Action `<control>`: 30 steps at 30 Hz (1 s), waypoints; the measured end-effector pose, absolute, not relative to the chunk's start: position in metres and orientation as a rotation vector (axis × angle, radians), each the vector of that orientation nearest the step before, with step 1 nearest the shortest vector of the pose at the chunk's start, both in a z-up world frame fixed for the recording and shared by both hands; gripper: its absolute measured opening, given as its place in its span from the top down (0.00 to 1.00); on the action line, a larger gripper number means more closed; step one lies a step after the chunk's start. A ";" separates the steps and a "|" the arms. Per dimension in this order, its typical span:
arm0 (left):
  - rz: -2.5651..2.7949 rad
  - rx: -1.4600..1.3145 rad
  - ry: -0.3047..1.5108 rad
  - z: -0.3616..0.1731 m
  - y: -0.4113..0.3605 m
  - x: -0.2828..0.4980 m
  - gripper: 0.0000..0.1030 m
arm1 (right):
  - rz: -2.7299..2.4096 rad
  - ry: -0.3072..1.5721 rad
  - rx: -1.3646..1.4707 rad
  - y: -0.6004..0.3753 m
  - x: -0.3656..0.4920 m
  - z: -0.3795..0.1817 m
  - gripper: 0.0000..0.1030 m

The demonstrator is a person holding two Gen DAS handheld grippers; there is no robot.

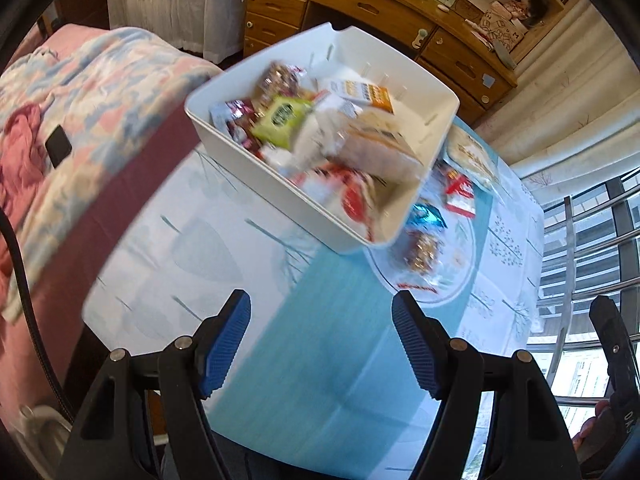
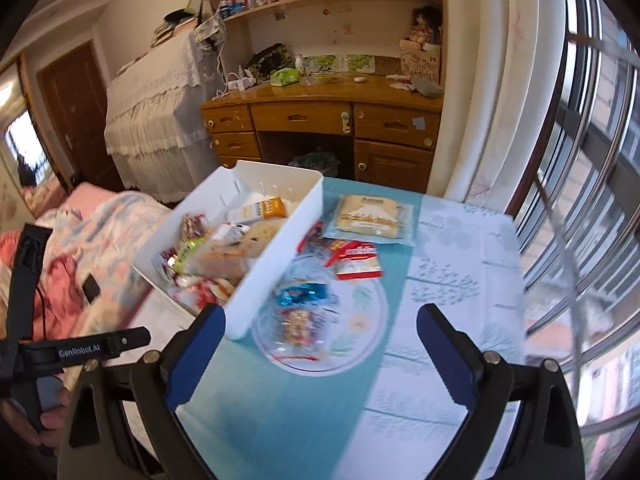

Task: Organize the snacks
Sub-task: 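Open both tools over the tray and withdraw toward the snack plate, then grasp the clear nut bag with left tool while right tool grasps the red Cookies bag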

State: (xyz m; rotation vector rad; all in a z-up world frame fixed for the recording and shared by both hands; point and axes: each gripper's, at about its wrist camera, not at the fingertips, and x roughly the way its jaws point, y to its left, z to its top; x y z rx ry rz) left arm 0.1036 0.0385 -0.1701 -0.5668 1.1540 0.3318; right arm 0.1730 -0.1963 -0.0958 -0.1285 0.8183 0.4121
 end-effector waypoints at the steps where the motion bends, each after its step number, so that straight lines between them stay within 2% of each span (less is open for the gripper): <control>1: 0.328 -0.570 1.156 -0.172 0.033 0.105 0.30 | 0.415 0.811 -0.150 -0.200 0.173 -0.096 0.06; 7: 0.315 -0.593 1.179 -0.183 -0.001 0.111 0.30 | 0.410 0.805 -0.255 -0.221 0.179 -0.103 0.06; 11: 0.304 -0.603 1.184 -0.187 -0.017 0.121 0.21 | 0.410 0.805 -0.278 -0.228 0.190 -0.107 0.06; 15: 0.284 -0.631 1.192 -0.197 -0.030 0.140 0.19 | 0.413 0.799 -0.313 -0.230 0.203 -0.114 0.06; 30: 0.270 -0.611 1.238 -0.264 -0.065 0.212 0.18 | 0.468 0.862 -0.369 -0.220 0.279 -0.188 0.06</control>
